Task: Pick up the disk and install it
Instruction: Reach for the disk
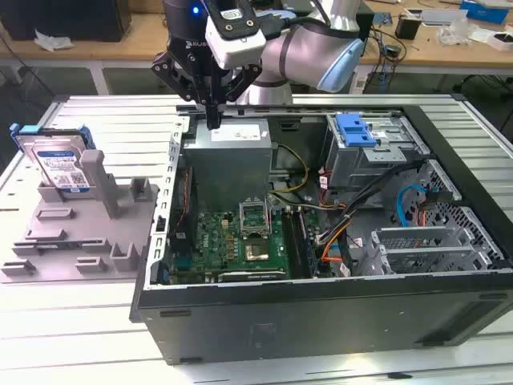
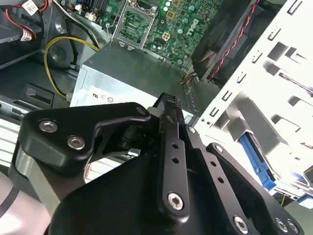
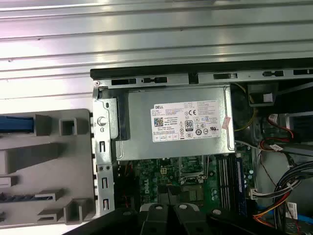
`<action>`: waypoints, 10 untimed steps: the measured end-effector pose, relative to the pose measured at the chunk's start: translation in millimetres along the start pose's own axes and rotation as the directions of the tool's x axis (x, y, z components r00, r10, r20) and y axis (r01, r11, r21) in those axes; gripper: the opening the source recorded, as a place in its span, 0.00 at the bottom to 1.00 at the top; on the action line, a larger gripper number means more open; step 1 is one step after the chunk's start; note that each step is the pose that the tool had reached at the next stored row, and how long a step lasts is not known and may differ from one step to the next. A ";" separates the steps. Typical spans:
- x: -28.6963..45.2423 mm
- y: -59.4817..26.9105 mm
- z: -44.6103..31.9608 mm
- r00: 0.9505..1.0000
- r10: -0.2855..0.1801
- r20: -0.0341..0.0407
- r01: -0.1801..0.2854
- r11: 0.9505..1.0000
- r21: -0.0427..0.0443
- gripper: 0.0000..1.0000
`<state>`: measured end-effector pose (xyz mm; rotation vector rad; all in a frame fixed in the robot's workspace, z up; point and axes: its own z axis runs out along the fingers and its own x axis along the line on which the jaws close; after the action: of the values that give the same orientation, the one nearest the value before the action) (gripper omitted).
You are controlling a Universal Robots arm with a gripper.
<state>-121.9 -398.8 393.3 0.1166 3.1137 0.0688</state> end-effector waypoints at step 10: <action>0.0 0.0 0.0 1.000 0.000 0.000 0.000 1.000 0.000 0.11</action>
<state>-121.9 -398.9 393.3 0.1166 3.1137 0.0689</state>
